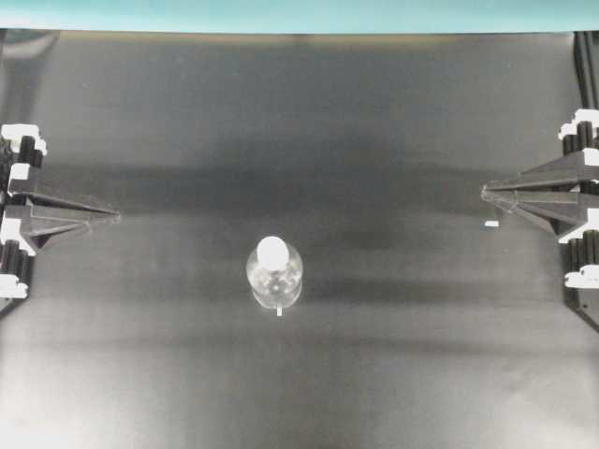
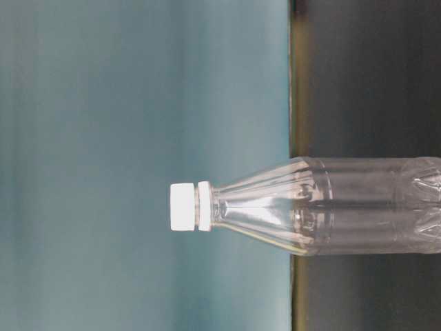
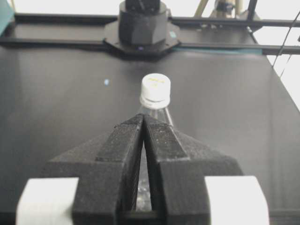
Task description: Open the bottle cap by holding the bottle with the left arm and twisting the cap with the right arm.
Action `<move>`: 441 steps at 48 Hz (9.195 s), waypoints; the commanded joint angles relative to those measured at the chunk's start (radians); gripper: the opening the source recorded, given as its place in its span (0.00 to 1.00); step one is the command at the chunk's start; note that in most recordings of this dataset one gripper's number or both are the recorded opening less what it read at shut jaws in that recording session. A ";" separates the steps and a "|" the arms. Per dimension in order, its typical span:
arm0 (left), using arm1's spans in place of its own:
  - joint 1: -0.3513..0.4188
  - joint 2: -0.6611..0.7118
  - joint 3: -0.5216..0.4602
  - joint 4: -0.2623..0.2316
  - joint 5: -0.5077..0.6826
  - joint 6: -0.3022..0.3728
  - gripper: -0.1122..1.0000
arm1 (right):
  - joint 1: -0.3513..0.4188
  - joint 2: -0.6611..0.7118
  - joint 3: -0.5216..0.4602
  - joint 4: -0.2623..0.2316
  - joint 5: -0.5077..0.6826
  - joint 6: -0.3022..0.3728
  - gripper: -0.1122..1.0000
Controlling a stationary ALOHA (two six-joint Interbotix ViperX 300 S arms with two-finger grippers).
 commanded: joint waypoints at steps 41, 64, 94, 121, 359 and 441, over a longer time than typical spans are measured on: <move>-0.038 0.508 -0.370 0.043 -0.184 -0.006 0.96 | -0.008 -0.003 -0.110 0.025 0.311 0.026 0.10; -0.028 0.810 -0.365 0.043 -0.433 -0.015 0.97 | -0.003 -0.089 -0.152 0.025 0.446 0.186 0.10; -0.049 1.147 -0.334 0.043 -0.604 -0.137 0.97 | -0.002 -0.067 -0.170 0.026 0.514 0.308 0.10; -0.029 1.284 -0.328 0.043 -0.548 -0.143 0.97 | 0.048 0.038 -0.273 0.029 0.699 0.345 0.10; -0.075 1.295 -0.333 0.043 -0.491 -0.123 0.83 | 0.069 1.197 -1.489 0.114 1.671 -0.627 0.80; -0.081 1.272 -0.319 0.043 -0.468 -0.123 0.83 | 0.114 1.399 -1.744 0.052 1.858 0.813 0.81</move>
